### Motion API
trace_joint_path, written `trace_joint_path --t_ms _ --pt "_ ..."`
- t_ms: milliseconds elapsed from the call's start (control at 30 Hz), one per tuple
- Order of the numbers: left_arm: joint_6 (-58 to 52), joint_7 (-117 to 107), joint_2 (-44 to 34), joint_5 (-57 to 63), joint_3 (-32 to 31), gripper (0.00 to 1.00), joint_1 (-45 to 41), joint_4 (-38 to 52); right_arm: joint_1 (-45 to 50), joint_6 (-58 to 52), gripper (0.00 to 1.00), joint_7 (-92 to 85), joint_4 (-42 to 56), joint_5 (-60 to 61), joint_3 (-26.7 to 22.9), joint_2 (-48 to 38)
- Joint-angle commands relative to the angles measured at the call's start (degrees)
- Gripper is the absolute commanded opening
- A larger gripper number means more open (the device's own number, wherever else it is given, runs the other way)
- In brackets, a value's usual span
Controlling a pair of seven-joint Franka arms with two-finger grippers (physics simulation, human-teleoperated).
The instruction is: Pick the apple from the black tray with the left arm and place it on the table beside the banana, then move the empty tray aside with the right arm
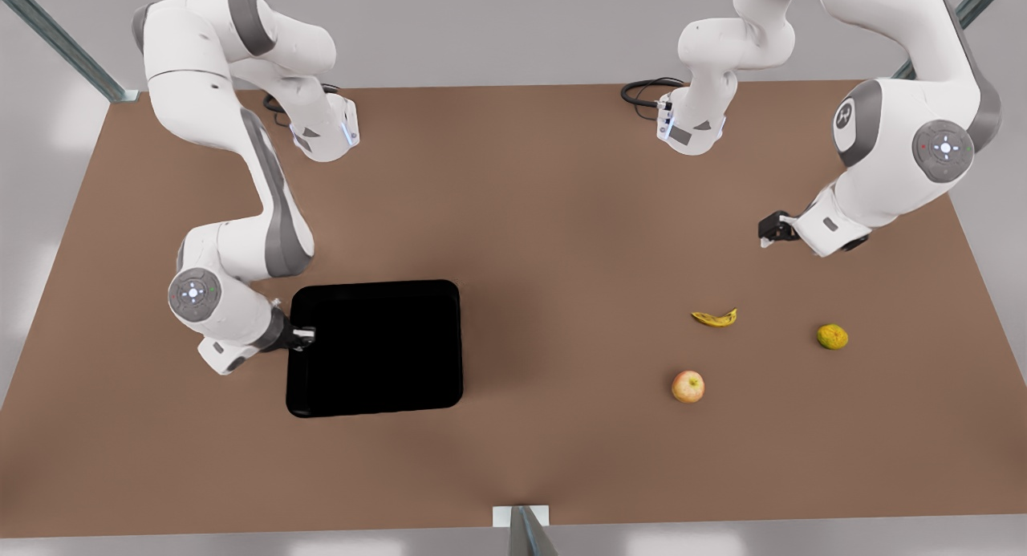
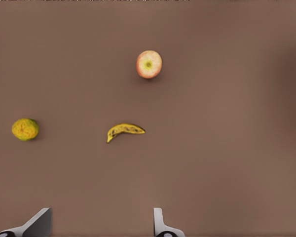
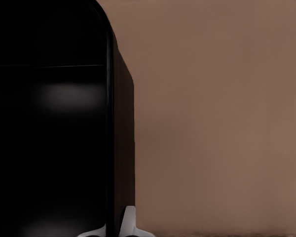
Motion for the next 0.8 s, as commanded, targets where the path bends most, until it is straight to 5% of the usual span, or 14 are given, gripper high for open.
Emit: trace_joint_path --t_ms 0,233,767 --pt "0.4 0.1 -0.1 0.0 -0.4 1.0 0.4 0.0 -3.8 -6.2 0.19 -27.0 0.0 3.0 0.0 -0.7" --pt "2.3 0.0 0.0 0.4 -1.0 1.0 0.3 0.0 -16.1 -10.0 0.19 -43.5 0.1 7.6 0.0 -0.7" --pt "1.9 8.5 0.8 0.2 -1.3 1.0 4.5 -0.1 -18.6 1.6 0.21 -44.9 0.2 2.4 0.0 10.6"
